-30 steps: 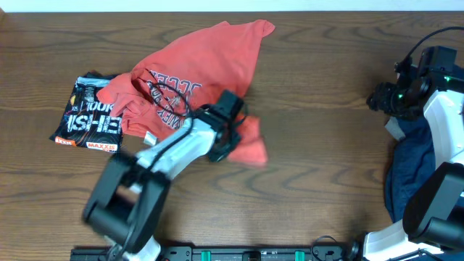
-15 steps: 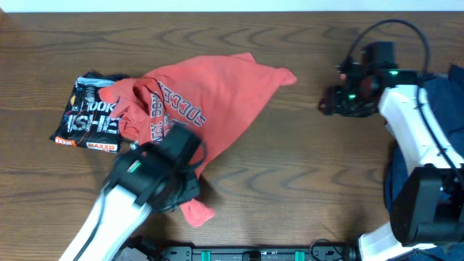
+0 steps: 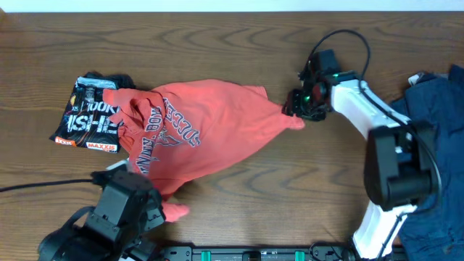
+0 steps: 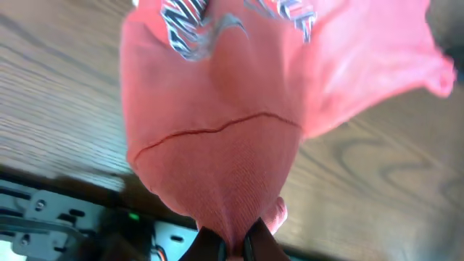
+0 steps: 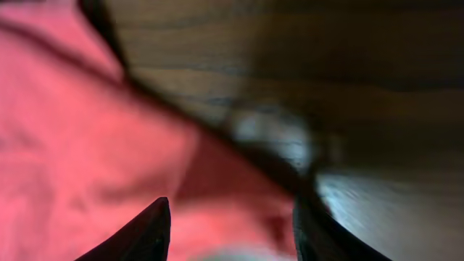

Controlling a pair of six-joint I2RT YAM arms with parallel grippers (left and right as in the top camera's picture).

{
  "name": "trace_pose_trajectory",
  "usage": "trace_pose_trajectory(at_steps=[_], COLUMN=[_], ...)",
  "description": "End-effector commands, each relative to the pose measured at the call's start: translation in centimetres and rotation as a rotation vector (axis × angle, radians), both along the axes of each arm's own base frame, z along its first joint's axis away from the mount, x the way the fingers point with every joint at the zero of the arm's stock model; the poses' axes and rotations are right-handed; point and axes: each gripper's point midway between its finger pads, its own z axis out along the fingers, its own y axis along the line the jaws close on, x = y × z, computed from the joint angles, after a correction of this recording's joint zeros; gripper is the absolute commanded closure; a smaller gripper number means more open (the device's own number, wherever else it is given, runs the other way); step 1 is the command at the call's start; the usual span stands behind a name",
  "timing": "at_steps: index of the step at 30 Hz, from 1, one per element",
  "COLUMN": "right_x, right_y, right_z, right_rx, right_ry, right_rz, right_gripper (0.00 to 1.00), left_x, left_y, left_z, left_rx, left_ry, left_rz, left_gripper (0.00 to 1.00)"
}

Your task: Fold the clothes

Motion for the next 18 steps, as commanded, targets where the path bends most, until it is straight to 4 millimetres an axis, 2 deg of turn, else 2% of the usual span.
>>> trace_pose_trajectory(at_steps=[1,4,6,8,9,10,14,18], right_x=[-0.8,-1.0,-1.0,-0.9,-0.8,-0.7,0.1,2.0], right_y=[1.2,1.4,1.4,1.2,1.0,0.7,-0.6,-2.6], right_z=[-1.3,-1.8,-1.9,-1.8,-1.8,-1.8,-0.6,2.7], right_rx=[0.035,0.031,0.030,0.030,0.030,0.029,0.032,-0.009], right_ry=[0.071,0.083,0.083,0.083,0.083,0.080,0.053,-0.052], right_rz=[-0.047,-0.041,-0.042,-0.046,-0.053,-0.060,-0.072,-0.057], right_gripper=[0.48,0.48,0.56,0.72,0.91,0.99,0.99,0.99], left_x=[0.7,0.9,1.1,1.1,1.2,1.2,1.9,3.0], left_y=[1.9,2.6,3.0,3.4,3.6,3.7,3.6,3.1], left_z=[0.4,0.5,0.6,0.6,0.7,0.7,1.1,1.8], left_rx=[0.069,0.090,0.105,0.115,0.120,0.121,0.106,0.081], left_ry=[-0.046,-0.059,-0.066,-0.070,-0.073,-0.076,-0.106,-0.153], left_rz=[0.081,0.115,0.136,0.154,0.164,0.170,0.186,0.189], left_gripper=[0.94,0.94,0.94,0.94,0.93,0.93,0.94,0.94])
